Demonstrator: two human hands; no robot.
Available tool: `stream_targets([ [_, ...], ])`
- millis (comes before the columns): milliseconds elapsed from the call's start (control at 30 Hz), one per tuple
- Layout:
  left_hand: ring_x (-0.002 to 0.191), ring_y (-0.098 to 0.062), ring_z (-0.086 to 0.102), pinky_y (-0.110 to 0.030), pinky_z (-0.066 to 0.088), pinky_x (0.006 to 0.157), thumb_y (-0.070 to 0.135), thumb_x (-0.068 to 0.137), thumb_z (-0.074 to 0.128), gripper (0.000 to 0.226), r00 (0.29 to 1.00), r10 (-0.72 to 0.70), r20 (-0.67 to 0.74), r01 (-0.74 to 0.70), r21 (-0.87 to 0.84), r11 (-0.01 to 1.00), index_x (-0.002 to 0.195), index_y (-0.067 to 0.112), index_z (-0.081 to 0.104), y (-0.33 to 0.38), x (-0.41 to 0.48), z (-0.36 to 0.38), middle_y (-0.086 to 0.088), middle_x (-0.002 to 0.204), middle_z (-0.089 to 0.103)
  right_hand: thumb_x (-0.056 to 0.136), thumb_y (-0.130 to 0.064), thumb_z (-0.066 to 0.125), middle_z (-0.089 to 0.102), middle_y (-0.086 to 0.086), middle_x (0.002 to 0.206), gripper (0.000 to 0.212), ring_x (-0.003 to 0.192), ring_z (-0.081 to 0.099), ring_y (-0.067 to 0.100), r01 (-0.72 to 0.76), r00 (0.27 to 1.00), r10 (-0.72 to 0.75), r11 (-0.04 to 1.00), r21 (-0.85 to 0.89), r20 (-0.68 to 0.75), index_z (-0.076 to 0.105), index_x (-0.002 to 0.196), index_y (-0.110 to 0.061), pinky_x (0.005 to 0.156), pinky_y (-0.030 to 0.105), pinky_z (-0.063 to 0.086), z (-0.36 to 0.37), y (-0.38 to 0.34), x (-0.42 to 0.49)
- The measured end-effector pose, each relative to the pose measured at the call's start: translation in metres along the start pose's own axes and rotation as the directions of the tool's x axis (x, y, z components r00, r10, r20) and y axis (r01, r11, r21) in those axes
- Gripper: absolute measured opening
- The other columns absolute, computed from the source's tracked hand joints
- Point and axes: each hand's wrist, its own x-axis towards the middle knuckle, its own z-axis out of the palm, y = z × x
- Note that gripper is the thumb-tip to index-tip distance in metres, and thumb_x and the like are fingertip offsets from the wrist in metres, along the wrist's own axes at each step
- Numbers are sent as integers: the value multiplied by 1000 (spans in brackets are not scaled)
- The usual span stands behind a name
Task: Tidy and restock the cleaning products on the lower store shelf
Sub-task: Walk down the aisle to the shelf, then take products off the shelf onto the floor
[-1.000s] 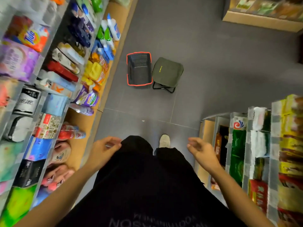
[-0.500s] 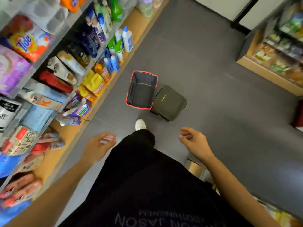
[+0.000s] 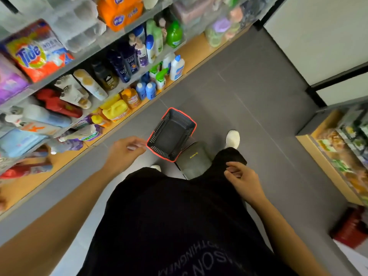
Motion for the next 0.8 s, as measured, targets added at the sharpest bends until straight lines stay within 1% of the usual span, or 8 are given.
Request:
stream_targets([
  [67, 90, -13, 70, -30, 53, 86, 15, 91, 72, 16, 998, -13, -57, 13, -11, 1000, 98, 29, 74, 15, 34, 13, 5, 96, 75, 93, -25, 67, 69, -6, 102, 29, 90, 64, 0, 37, 997, -35, 999, -29, 73, 66, 121, -22, 81, 14, 50, -20, -6, 50],
  [200, 84, -4, 70, -23, 53, 81, 14, 89, 75, 33, 982, -88, -167, 84, -31, 996, 90, 46, 68, 39, 92, 43, 10, 90, 75, 92, -21, 69, 69, -1, 106, 31, 90, 65, 8, 188, 954, -152, 975, -121, 260, 66, 123, -18, 78, 12, 46, -59, -30, 171],
  [367, 87, -11, 71, -30, 53, 88, 19, 87, 76, 18, 889, -374, -264, 363, -93, 927, 93, 36, 72, 60, 139, 87, 9, 91, 76, 86, -16, 74, 72, 3, 106, 32, 91, 67, 15, 453, 819, -339, 877, -159, 463, 69, 118, -17, 79, 3, 42, -92, -96, 323],
  [433, 89, -13, 71, -32, 54, 87, 22, 87, 77, 14, 839, -455, -299, 434, -137, 891, 95, 33, 74, 68, 150, 102, 8, 93, 76, 84, -20, 75, 72, 0, 105, 34, 92, 68, 14, 544, 741, -389, 825, -151, 548, 69, 118, -20, 85, 12, 48, -90, -129, 372],
  [533, 88, -13, 71, -34, 54, 89, 20, 86, 78, 13, 767, -536, -354, 472, -254, 844, 97, 29, 77, 79, 165, 121, 7, 94, 77, 82, -25, 77, 69, -5, 101, 38, 86, 65, 10, 676, 607, -461, 727, -116, 648, 69, 119, -22, 86, 28, 52, -63, -177, 429],
  [667, 79, -2, 69, -27, 53, 84, 16, 84, 79, 16, 700, -592, -400, 463, -377, 802, 92, 29, 77, 80, 182, 146, 10, 89, 77, 81, -27, 78, 67, -2, 109, 44, 77, 57, 1, 816, 410, -520, 576, -46, 750, 65, 123, -22, 71, 11, 45, 14, -226, 472],
  [700, 79, 0, 69, -24, 52, 83, 14, 84, 79, 16, 695, -595, -404, 447, -405, 797, 93, 27, 77, 75, 186, 152, 8, 90, 77, 80, -27, 79, 68, 0, 113, 46, 76, 58, 3, 842, 370, -530, 538, -35, 763, 65, 124, -21, 70, 12, 46, 38, -234, 478],
  [800, 81, 3, 68, -19, 48, 82, 12, 86, 78, 16, 674, -611, -415, 403, -485, 776, 92, 26, 76, 47, 198, 173, 10, 92, 76, 78, -28, 80, 69, 1, 118, 51, 85, 66, 18, 895, 303, -525, 443, -48, 795, 65, 125, -19, 83, 35, 54, 117, -246, 495],
])
